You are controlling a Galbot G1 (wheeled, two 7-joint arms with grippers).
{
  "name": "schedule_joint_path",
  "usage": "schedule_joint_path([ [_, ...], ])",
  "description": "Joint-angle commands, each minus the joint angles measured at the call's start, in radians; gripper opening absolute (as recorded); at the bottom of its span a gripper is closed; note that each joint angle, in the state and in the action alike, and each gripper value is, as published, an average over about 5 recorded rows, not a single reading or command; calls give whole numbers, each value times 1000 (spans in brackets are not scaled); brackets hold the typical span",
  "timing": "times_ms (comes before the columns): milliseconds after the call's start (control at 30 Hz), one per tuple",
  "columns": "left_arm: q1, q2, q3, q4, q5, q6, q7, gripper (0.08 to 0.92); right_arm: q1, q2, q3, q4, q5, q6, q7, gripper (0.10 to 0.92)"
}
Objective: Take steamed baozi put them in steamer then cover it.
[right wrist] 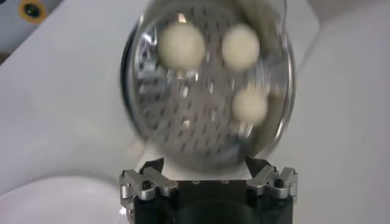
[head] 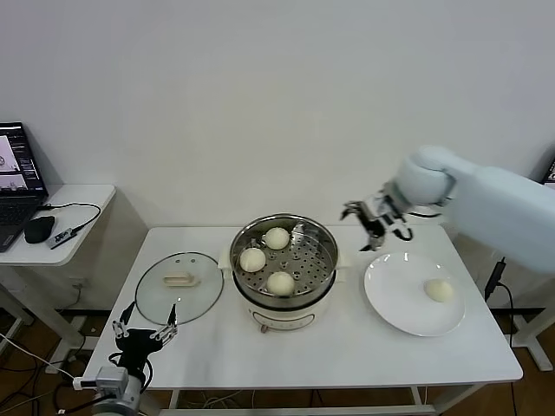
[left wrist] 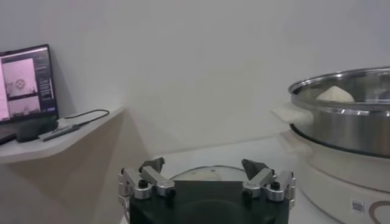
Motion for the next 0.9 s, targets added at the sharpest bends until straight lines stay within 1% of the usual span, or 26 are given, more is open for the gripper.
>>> schedule_joint_path([
  [33, -3, 15, 20, 5, 1, 1, 0, 823, -400, -254, 378, -69, -118, -43, -31, 823],
  [233, 6, 19, 17, 8, 0, 1, 0, 823, -695, -261, 657, -165, -241, 12, -39, 823],
  [367, 12, 17, 18, 12, 2, 0, 0, 823, -787, -221, 752, -271, -307, 71, -36, 823],
  [733, 29, 13, 4, 10, 5, -1, 1, 823, -765, -15, 805, -509, -385, 108, -19, 823],
  [900, 33, 14, -5, 13, 4, -1, 1, 823, -741, 63, 795, -567, -410, 105, -11, 823],
])
